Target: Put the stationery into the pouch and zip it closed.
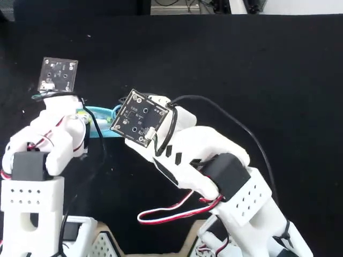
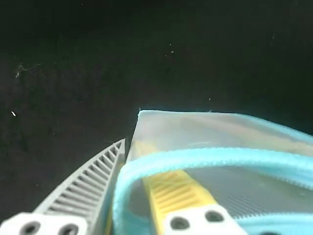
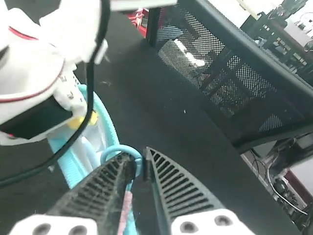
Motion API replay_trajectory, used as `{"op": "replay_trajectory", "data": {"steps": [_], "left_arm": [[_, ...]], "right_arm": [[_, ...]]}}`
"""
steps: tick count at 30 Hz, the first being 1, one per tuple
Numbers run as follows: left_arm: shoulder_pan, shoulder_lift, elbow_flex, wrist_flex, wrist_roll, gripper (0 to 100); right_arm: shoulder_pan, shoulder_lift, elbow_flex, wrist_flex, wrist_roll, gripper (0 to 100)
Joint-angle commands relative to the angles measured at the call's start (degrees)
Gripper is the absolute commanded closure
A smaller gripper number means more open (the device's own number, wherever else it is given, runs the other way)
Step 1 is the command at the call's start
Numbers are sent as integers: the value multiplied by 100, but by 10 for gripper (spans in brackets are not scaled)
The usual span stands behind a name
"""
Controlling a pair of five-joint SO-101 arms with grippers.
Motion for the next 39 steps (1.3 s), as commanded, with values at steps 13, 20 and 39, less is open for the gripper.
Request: {"op": "replay_trajectory", "data": {"steps": [13, 20, 39], "left_arm": [[-655, -3262, 1622, -1204, 879, 777], [-690, -4721, 2343, -1802, 1284, 775], [-699, -5266, 2360, -2251, 1407, 772]], "right_arm": [[290, 4, -356, 220, -26, 988], [281, 4, -277, 211, -44, 988], [281, 4, -154, 185, -62, 988]]}}
